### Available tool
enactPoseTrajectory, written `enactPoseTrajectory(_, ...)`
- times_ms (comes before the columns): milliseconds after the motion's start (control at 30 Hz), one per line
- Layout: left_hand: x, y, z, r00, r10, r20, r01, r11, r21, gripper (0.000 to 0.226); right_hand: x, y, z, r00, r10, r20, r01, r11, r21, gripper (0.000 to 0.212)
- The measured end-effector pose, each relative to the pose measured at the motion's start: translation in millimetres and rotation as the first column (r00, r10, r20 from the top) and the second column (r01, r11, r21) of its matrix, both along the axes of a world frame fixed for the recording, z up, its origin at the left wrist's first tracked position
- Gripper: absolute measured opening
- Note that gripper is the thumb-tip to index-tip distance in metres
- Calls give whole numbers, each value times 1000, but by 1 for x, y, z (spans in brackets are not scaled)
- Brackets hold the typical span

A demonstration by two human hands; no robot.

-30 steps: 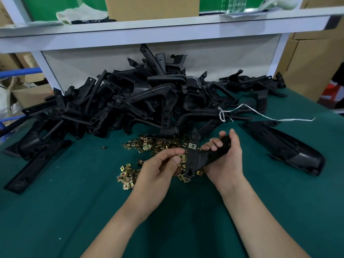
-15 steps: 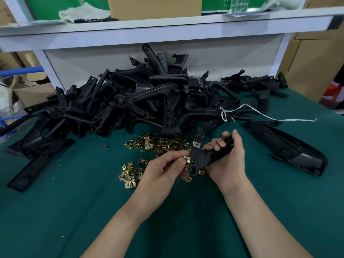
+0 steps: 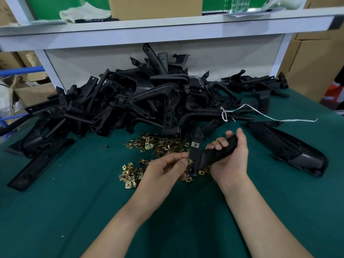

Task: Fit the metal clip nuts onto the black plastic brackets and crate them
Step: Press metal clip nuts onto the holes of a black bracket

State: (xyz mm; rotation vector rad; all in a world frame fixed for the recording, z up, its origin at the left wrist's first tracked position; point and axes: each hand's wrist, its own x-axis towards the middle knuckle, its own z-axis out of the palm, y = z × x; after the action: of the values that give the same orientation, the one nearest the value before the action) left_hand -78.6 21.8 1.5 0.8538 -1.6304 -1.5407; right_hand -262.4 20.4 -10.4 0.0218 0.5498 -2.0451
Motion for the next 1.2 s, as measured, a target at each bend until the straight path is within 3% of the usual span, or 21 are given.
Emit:
enactPoseTrajectory(133, -3, 1, -1, 999, 24, 28, -24, 1000, 4, 19, 1, 0, 1, 1000, -6, 0, 6, 1000, 6, 31)
enactPoseTrajectory(333, -4, 7, -3, 987, 56, 148, -38, 992, -123, 15, 3, 0, 2, 1000, -7, -3, 7, 1000, 17, 31)
enactPoseTrajectory(533, -5, 11, -10, 875, 213, 434, 3, 895, -445, 29, 6, 0, 3, 999, -1, -43, 2, 1000, 30, 32)
enactPoseTrajectory(667, -7, 12, -14, 790, 382, 479, -7, 787, -616, 31, 9, -1, 3, 997, -4, -79, 8, 999, 41, 33)
enactPoseTrajectory(1200, -11, 13, -22, 694, 501, 517, -19, 731, -682, 40, 18, -1, 4, 993, 19, -117, -12, 998, 64, 33)
